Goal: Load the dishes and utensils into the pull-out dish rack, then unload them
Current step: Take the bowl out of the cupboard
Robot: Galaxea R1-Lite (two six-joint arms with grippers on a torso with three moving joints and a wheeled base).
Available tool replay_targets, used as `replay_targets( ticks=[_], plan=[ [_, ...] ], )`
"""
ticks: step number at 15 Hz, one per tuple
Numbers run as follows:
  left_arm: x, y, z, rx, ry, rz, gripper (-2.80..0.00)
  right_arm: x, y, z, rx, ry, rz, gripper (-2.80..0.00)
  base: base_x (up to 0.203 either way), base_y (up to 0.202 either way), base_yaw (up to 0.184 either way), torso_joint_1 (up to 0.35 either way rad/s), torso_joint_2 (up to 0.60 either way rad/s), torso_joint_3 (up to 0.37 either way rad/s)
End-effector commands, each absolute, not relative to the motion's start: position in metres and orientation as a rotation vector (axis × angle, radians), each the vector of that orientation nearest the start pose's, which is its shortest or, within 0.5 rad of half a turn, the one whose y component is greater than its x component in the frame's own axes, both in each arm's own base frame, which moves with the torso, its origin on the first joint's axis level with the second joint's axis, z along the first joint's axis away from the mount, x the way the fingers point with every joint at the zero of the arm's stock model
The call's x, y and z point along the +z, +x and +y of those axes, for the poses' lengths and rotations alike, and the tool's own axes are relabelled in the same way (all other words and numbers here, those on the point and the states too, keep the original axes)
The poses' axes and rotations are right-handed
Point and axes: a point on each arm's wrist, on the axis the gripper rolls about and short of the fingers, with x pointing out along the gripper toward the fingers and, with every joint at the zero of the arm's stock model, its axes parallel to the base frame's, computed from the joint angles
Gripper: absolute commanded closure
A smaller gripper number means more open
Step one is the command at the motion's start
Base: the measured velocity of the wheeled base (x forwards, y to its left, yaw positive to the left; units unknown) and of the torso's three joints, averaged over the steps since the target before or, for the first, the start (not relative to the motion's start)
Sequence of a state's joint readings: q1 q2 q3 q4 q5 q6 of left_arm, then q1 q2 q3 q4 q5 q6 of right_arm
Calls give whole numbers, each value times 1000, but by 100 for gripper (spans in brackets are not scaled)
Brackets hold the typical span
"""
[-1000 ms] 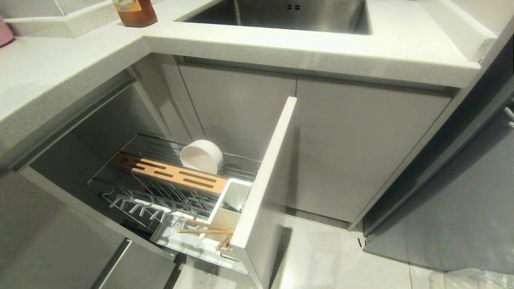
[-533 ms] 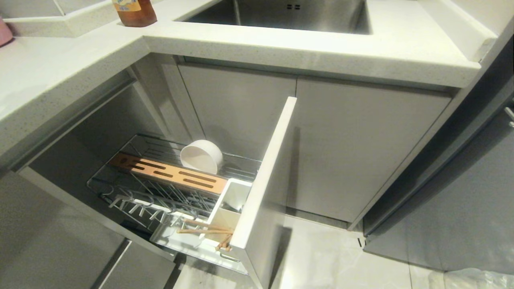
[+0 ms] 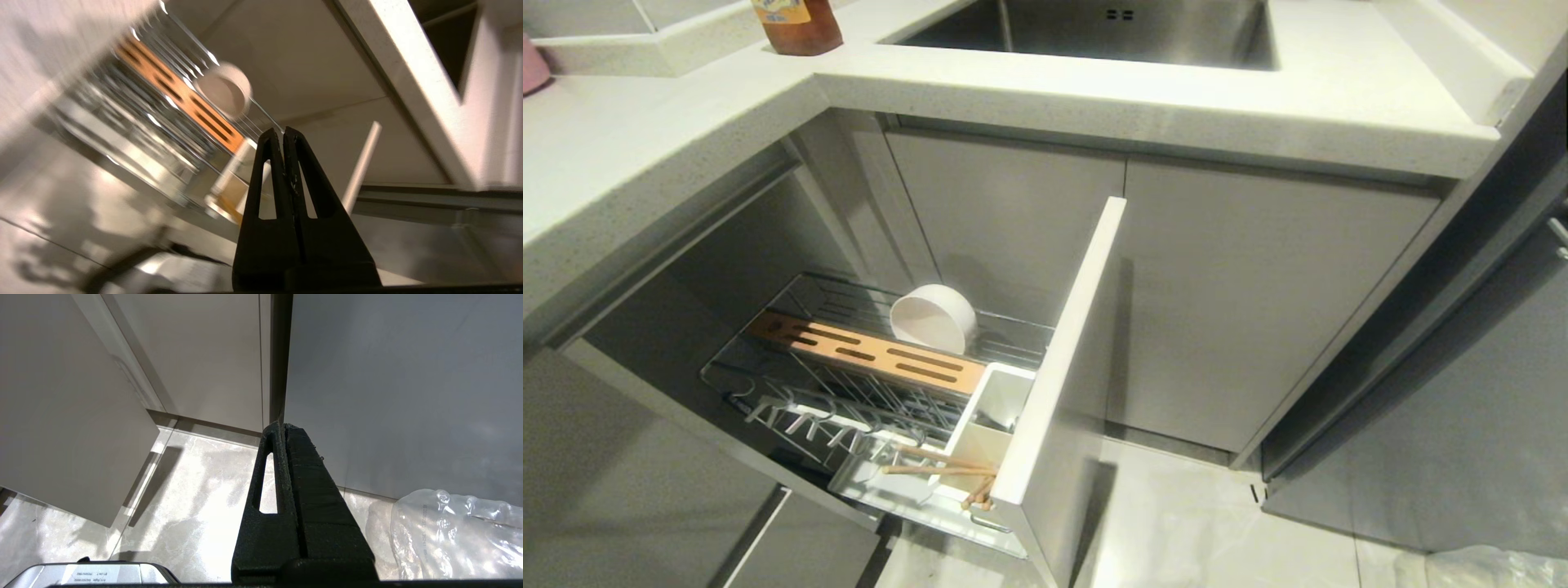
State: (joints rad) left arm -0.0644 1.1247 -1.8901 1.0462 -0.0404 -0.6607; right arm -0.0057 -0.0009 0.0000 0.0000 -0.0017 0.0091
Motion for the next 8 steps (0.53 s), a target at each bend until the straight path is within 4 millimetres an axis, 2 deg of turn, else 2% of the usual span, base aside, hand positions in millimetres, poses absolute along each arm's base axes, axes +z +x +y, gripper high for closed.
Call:
replay_targets(
  ticks=[1, 4, 8],
  plan=[
    [398, 52, -6, 19, -802, 416, 0, 75, -23, 0, -8, 9, 0, 0, 0, 0, 0, 0, 0, 0],
    [366, 85, -12, 95, -889, 551, 0, 75, -23, 0, -8, 9, 0, 0, 0, 0, 0, 0, 0, 0],
    [328, 132, -29, 179, -892, 540, 0, 75, -23, 0, -8, 9, 0, 0, 0, 0, 0, 0, 0, 0]
  ],
)
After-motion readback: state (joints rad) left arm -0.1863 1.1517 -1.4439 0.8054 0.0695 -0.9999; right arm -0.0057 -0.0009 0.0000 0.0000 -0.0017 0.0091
